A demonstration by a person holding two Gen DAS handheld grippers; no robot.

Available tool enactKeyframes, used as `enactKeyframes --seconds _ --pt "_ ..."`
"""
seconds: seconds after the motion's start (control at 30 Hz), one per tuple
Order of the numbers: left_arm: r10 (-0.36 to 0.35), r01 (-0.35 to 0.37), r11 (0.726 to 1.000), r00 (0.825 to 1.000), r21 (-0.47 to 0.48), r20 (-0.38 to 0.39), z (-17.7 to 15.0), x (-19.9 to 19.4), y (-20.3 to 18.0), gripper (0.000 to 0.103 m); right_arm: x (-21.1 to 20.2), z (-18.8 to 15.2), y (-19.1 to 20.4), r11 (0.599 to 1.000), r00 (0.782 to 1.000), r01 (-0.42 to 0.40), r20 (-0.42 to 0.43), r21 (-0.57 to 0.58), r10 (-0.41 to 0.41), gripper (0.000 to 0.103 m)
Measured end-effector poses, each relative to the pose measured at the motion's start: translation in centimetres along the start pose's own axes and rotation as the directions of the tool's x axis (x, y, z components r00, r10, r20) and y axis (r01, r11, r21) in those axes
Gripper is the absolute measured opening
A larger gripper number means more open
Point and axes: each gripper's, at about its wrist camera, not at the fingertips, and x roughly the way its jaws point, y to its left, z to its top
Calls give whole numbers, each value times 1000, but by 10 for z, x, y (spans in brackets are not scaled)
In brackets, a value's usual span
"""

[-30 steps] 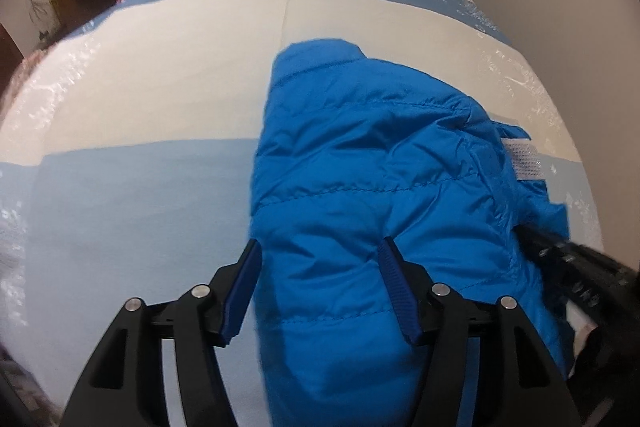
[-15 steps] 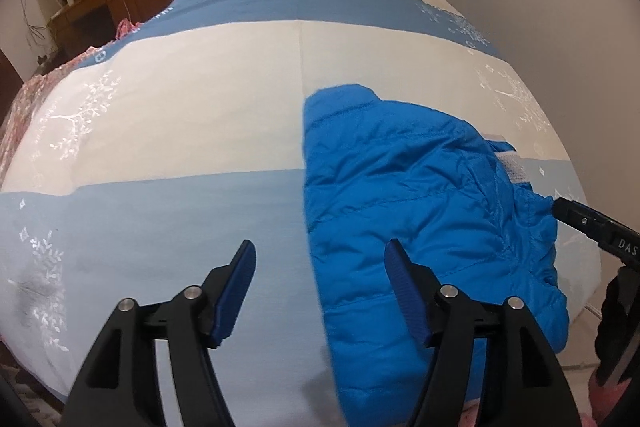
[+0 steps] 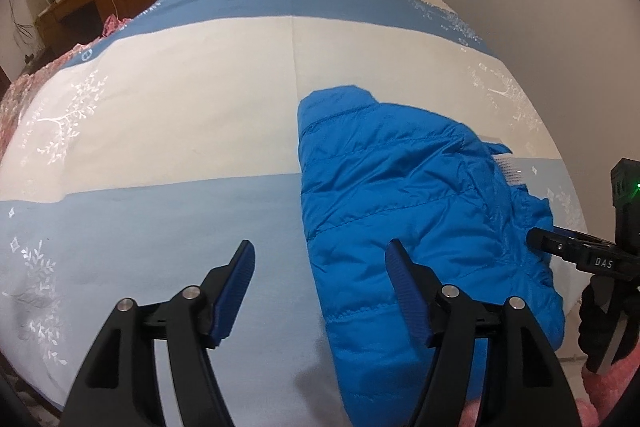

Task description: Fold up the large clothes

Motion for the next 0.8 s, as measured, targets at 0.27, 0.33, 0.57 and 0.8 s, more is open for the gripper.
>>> enactKeyframes --seconds 0.27,0.33,0.57,0.8 --pt "-98 94 995 991 -43 -91 -2 32 15 69 16 -3 -18 994 993 -96 -64 55 99 90" --pt "-164 157 985 979 -63 -123 -6 43 22 72 20 -5 -22 990 989 -126 -75 69 131 90" --pt "-423 391 900 890 -193 -170 -22 77 44 83 34 -14 -41 956 956 -254 -108 148 271 93" --pt "-645 574 751 744 -328 -175 -40 106 42 89 49 -29 -52 883 893 -403 -108 239 437 95"
